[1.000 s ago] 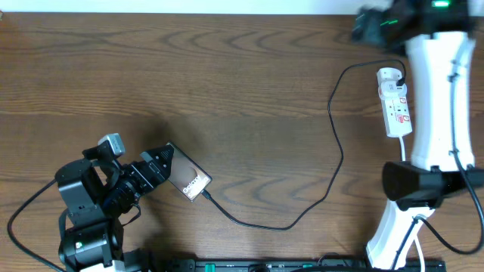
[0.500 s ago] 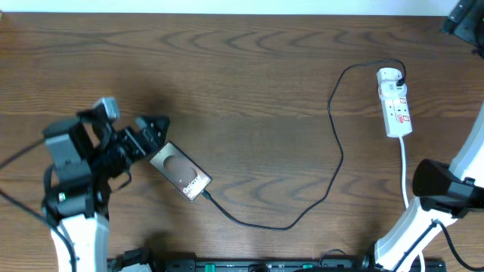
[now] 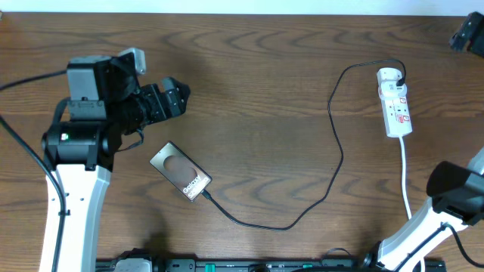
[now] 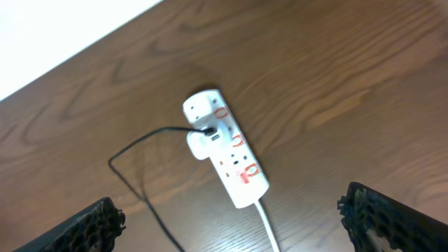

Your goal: Plug charger to phone and switch on socket

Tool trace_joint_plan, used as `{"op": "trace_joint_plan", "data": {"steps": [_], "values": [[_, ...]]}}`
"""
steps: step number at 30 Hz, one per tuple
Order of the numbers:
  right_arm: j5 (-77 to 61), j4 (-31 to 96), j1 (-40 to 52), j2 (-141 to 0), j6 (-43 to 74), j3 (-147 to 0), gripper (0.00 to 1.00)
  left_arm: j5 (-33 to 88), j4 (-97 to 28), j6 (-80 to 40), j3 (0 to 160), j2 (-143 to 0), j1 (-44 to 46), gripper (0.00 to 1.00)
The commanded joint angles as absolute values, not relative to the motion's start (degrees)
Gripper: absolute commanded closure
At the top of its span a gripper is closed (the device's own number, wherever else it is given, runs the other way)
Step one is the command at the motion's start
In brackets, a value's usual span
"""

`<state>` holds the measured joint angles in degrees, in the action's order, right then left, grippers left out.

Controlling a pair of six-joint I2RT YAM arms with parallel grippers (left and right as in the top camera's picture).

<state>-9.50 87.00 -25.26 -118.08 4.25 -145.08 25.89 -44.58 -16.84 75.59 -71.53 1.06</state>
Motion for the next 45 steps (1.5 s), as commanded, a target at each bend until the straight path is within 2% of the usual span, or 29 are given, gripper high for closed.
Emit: {"op": "trace_joint_plan", "data": {"steps": [1, 8, 22, 34, 45], "values": [[-16.12, 85.67, -26.94, -117.67, 0.12, -139.94, 0.01, 20.01, -44.91, -15.53, 77.91, -71.94, 2.68, 0.04], [-25.1, 79.5, -28.27, -117.67, -5.96, -127.83, 0.01, 20.03, -45.06, -15.7, 78.04, -71.94, 2.98, 0.04], [-25.21, 65.71, -28.47, -118.06, -7.97, -109.8, 0.01, 20.01, -45.25, -15.66, 78.04, -71.96, 2.98, 0.04], [-26.59, 58.15, -28.45, -118.54, -10.61, -101.49, 0.01, 19.79, -46.19, -15.22, 78.02, -71.96, 2.98, 0.04], [-32.16, 57.06, -28.38, -123.24, -12.93, -101.01, 0.01, 19.79, -46.68, -15.18, 78.02, -71.96, 2.98, 0.04]]}}
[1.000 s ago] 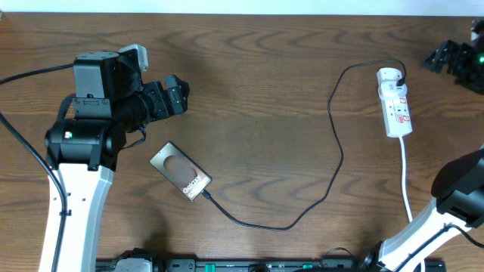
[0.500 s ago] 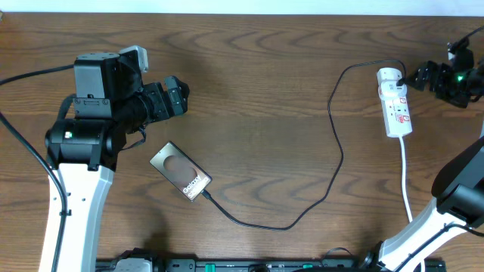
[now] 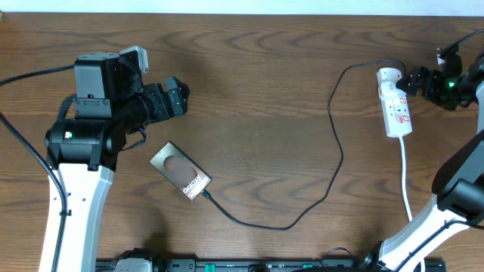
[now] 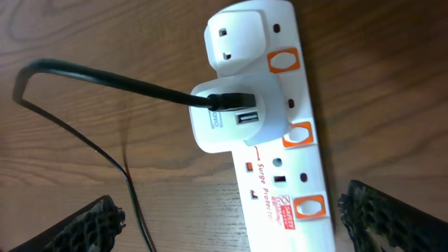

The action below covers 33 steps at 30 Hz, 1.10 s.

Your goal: Plug charger to phone and switch on socket

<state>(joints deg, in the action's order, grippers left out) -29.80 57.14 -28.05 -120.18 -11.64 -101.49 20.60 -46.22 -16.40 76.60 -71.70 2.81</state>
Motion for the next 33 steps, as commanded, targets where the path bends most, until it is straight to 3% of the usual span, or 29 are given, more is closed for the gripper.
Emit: {"op": "trace_joint_plan", "data": {"steps": [1, 9, 33], "values": [[-32.36, 57.08, -28.34, -123.92, -12.95, -101.01, 0.01, 19.77, -46.81, -15.0, 78.02, -71.96, 2.98, 0.04], [-38.5, 56.21, -27.62, -127.11, -15.29, -101.03, 0.01, 16.84, -47.7, -15.0, 78.02, -71.96, 2.98, 0.04], [-32.49, 52.64, -24.97, -127.11, -14.83, -101.08, 0.01, 16.82, -49.01, -14.98, 78.02, -71.96, 2.98, 0.04]]}}
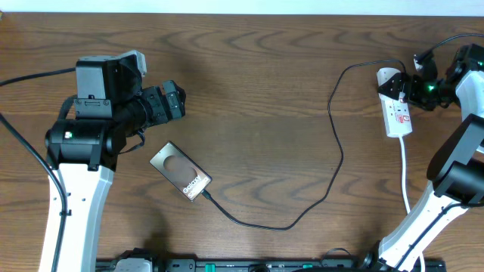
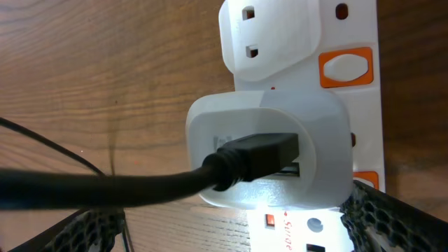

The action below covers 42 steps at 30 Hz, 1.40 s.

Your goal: Plug charger to phone and switch on socket

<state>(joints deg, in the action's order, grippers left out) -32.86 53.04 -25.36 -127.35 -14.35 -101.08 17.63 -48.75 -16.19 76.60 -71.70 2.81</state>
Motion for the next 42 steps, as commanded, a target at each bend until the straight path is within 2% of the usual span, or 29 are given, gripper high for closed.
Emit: {"op": "trace_joint_plan", "data": {"steps": [1, 30, 42], "values": [[-32.49, 52.49, -24.95, -127.11, -14.83, -101.08, 0.01, 16.8, -49.04, -14.98, 78.02, -71.96, 2.98, 0.04], [-31.0, 51.51, -22.55, -130.15, -12.23, -101.03, 0.01, 16.82, -49.93, -15.0, 78.02, -71.96, 2.98, 0.04], [-35.88, 53.19, -20.88, -131.59, -12.25, -101.01, 0.01, 16.82, -49.93, -15.0, 78.02, -71.96, 2.98, 0.04]]}}
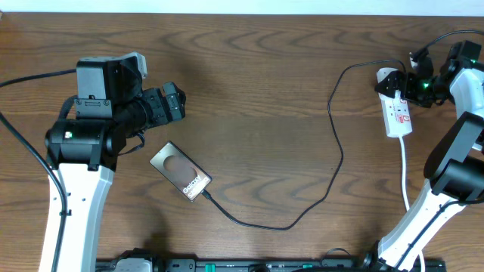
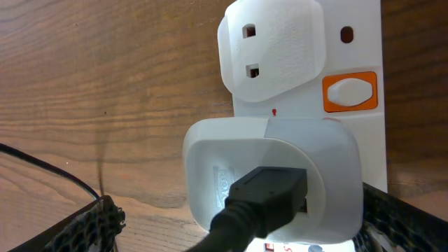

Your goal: Plug charger to phone and switch on socket

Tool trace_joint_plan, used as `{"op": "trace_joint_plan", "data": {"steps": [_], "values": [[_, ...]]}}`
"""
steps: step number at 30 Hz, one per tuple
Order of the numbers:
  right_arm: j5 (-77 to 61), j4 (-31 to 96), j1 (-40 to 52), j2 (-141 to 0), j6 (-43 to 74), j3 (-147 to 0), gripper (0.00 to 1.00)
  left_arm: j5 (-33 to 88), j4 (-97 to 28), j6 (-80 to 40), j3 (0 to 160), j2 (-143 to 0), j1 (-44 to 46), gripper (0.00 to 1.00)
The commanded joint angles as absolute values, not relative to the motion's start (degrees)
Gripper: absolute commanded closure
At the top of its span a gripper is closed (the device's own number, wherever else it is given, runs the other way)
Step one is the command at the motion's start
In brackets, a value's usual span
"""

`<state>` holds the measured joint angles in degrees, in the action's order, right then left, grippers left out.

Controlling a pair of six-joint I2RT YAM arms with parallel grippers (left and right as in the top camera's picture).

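Note:
The phone (image 1: 180,172) lies face down left of centre, with the black cable (image 1: 333,151) entering its lower right end. The cable runs to a white charger adapter (image 2: 273,175) seated in the white power strip (image 1: 395,106). An orange switch (image 2: 350,91) sits on the strip beside the empty top socket. My right gripper (image 1: 404,85) is at the strip's far end. In the wrist view the right gripper (image 2: 248,231) is open, with its fingers (image 2: 91,224) either side of the adapter. My left gripper (image 1: 172,104) hovers above the phone, apparently open and holding nothing.
The strip's white mains lead (image 1: 406,177) runs down toward the front edge on the right. The table's back edge (image 1: 242,9) lies just beyond the strip. The loose cable loops across the middle right of the wooden table (image 1: 257,91).
My right gripper has come slightly closer to the strip, so the adapter sits lower and larger in the wrist view. The left arm, phone and cable have not moved.
The right gripper was first high above the strip, at the overhead view's corner. Then it was beside the strip's far end, later close over the adapter, and now closer still. The phone stayed put with the cable in it, and the left arm barely shifted.

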<state>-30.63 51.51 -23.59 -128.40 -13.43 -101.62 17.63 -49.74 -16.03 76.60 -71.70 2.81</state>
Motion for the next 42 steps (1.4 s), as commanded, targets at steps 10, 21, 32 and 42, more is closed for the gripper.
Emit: {"op": "trace_joint_plan", "data": {"steps": [10, 21, 32, 42], "values": [[-27.09, 52.95, -20.69, -131.59, -8.1, -101.36, 0.01, 16.82, -50.19, -15.0, 78.02, -71.96, 2.98, 0.03], [-25.96, 53.69, -21.12, -131.59, -6.0, -103.11, 0.01, 16.82, -50.54, -14.98, 78.02, -71.96, 2.98, 0.03], [-23.79, 54.48, -21.12, -131.59, -4.12, -104.73, 0.01, 16.82, -51.05, -14.98, 78.0, -71.96, 2.98, 0.03], [-22.61, 56.42, -21.39, -131.57, -4.36, -107.2, 0.01, 16.82, -51.42, -14.98, 77.87, -72.12, 2.98, 0.03]]}}
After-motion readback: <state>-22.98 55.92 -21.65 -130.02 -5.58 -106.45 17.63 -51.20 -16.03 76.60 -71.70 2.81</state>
